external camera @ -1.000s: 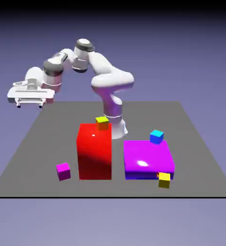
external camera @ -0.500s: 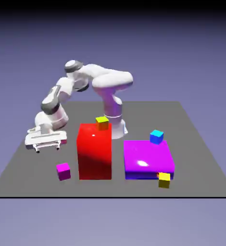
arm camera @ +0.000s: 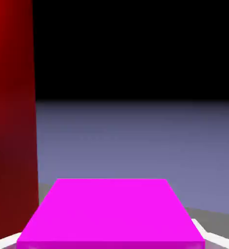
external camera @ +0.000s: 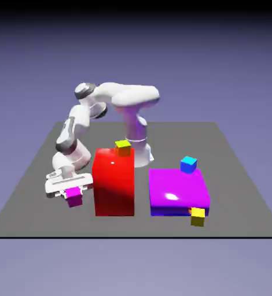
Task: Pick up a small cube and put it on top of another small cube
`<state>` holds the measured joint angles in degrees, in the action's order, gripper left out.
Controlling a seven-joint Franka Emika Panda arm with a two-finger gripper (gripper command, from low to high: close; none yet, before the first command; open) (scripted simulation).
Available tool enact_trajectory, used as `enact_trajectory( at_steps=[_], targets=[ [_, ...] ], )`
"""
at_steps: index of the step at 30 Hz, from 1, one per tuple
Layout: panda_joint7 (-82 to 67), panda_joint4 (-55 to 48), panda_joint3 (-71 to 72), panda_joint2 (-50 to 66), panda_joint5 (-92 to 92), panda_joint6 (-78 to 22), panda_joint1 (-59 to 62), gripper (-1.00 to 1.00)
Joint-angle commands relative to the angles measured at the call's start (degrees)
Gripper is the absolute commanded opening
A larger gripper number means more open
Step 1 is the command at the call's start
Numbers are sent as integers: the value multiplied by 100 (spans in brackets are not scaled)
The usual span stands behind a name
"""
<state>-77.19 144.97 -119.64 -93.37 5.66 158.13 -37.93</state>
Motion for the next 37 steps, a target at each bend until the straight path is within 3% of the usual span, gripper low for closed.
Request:
enact_trajectory(
  at_steps=[1, 12, 28, 33, 34, 37],
  targets=[
    [-33, -10, 208, 10, 134, -145, -86, -100],
    [-236, -38, 2457, 747, 703, -2235, -749, -100],
    [375, 296, 3858, 4069, -2999, -5667, 88, -100],
    [153, 933, 3676, 4146, -3490, -4800, -153, -100],
    [153, 933, 3676, 4146, -3490, -4800, -153, 100],
    [315, 580, 3696, 4177, -3374, -5298, 56, 100]
  ],
)
